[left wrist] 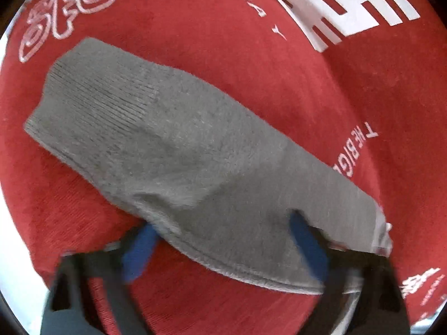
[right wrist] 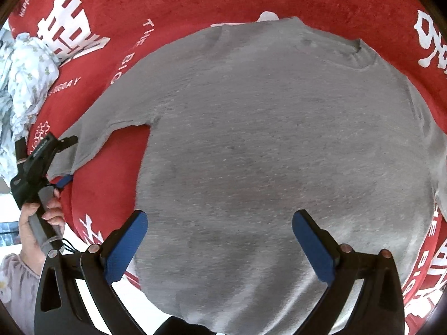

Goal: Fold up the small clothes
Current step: 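Grasp the sleeve cuff nearest the left gripper and lift it, then lay the held sleeve across the sweater chest and open the left gripper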

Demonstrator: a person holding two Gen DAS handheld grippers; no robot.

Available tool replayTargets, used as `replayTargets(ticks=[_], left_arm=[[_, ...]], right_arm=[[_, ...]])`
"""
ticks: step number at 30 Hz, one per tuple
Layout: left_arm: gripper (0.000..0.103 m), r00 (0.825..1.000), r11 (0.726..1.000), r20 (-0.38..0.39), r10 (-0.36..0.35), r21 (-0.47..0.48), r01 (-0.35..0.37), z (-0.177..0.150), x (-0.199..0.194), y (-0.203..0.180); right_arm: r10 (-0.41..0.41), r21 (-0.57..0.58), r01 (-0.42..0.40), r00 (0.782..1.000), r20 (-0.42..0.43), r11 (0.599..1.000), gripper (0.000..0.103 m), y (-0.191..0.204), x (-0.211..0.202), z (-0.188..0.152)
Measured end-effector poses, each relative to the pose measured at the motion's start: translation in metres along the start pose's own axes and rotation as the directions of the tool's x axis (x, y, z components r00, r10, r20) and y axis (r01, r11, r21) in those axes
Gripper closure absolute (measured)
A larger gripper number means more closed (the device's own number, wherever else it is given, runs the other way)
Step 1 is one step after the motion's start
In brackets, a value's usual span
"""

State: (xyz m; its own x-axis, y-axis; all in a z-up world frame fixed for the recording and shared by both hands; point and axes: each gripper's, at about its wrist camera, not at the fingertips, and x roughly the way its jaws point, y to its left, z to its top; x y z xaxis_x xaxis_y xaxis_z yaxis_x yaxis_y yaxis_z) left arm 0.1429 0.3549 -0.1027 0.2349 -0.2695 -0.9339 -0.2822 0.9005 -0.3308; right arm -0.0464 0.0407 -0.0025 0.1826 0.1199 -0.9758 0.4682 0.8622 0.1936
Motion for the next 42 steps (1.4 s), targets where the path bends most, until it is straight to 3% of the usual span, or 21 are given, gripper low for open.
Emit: replayTargets(ticks=[1,2,3,7,10,13,17,20,22,24,26,28,29,30,32,35,37,39,42], left_arm=[[0.057,1.0,1.0,0.015,-0.011,0.021,0.01,-0.001,-0.002,-0.001],[0.082,0.999,0.999,0.024,-0.037,0.033,0.037,-0.001,-0.004,-0.002],[0.094,0.998,0.998,0.015,-0.062,0.033,0.062,0.0,-0.004,-0.002],[0.094,0.993,0.991,0.045,-0.106,0.086,0.101,0.011,-0.028,-0.013],[0.094,0.984,0.965,0.082,-0.156,0.225,0.134,0.007,-0.055,-0.059],[0.094,0.967,0.893,0.086,-0.239,0.411,0.184,-0.015,-0.083,-0.124],[0.094,0.935,0.738,0.009,-0.355,0.616,0.275,-0.068,-0.094,-0.234],[0.094,0.917,0.618,-0.075,-0.391,0.717,0.322,-0.121,-0.087,-0.305],[0.094,0.915,0.547,-0.144,-0.377,0.762,0.345,-0.163,-0.069,-0.346],[0.093,0.922,0.498,-0.187,-0.338,0.796,0.344,-0.196,-0.049,-0.367],[0.093,0.945,0.437,-0.216,-0.245,0.846,0.306,-0.237,-0.019,-0.39],[0.092,0.963,0.398,-0.218,-0.16,0.878,0.264,-0.262,0.003,-0.398],[0.08,0.971,0.38,-0.21,-0.117,0.893,0.239,-0.273,0.012,-0.398],[0.061,0.975,0.364,-0.205,-0.081,0.905,0.221,-0.284,0.021,-0.398],[0.04,0.984,0.34,-0.17,-0.05,0.924,0.177,-0.297,0.024,-0.393],[0.04,0.991,0.297,-0.126,-0.041,0.946,0.132,-0.304,0.013,-0.39],[0.04,0.994,0.289,-0.104,-0.044,0.951,0.112,-0.301,-0.003,-0.385],[0.04,0.993,0.309,-0.096,-0.073,0.944,0.114,-0.283,-0.023,-0.374],[0.04,0.995,0.401,-0.056,-0.078,0.912,0.083,-0.227,-0.049,-0.344]], right_arm=[[0.004,0.002,-0.004,1.0,0.004,1.0,0.0,0.002,0.0,0.001],[0.009,0.005,-0.009,1.0,0.008,1.0,0.0,0.002,-0.001,0.001],[0.016,0.009,-0.016,1.0,0.016,1.0,0.0,0.001,-0.003,-0.001],[0.03,0.021,-0.031,0.999,0.038,0.999,0.0,-0.003,-0.008,-0.003],[0.045,0.052,-0.049,0.997,0.062,0.997,0.0,-0.016,-0.014,-0.009],[0.054,0.09,-0.062,0.994,0.092,0.994,0.0,-0.032,-0.021,-0.012],[0.049,0.148,-0.07,0.989,0.137,0.987,0.0,-0.061,-0.036,-0.016],[0.031,0.206,-0.069,0.983,0.18,0.976,0.0,-0.091,-0.049,-0.02],[0.014,0.254,-0.067,0.979,0.206,0.965,0.0,-0.115,-0.057,-0.025],[-0.009,0.316,-0.061,0.976,0.216,0.947,0.0,-0.144,-0.061,-0.031],[-0.035,0.37,-0.046,0.977,0.209,0.928,0.0,-0.169,-0.06,-0.04],[-0.052,0.418,-0.034,0.98,0.192,0.908,0.0,-0.191,-0.056,-0.049],[-0.056,0.44,-0.031,0.981,0.184,0.897,0.0,-0.201,-0.054,-0.054],[-0.056,0.454,-0.03,0.983,0.176,0.89,0.0,-0.21,-0.053,-0.056],[-0.054,0.482,-0.031,0.986,0.16,0.876,0.0,-0.222,-0.048,-0.063],[-0.05,0.506,-0.031,0.988,0.145,0.862,0.0,-0.23,-0.044,-0.065],[-0.06,0.491,-0.02,0.987,0.147,0.871,0.0,-0.229,-0.046,-0.059],[-0.069,0.449,-0.012,0.984,0.164,0.893,0.0,-0.223,-0.05,-0.046],[-0.088,0.319,0.014,0.972,0.219,0.948,0.0,-0.201,-0.059,-0.02]])
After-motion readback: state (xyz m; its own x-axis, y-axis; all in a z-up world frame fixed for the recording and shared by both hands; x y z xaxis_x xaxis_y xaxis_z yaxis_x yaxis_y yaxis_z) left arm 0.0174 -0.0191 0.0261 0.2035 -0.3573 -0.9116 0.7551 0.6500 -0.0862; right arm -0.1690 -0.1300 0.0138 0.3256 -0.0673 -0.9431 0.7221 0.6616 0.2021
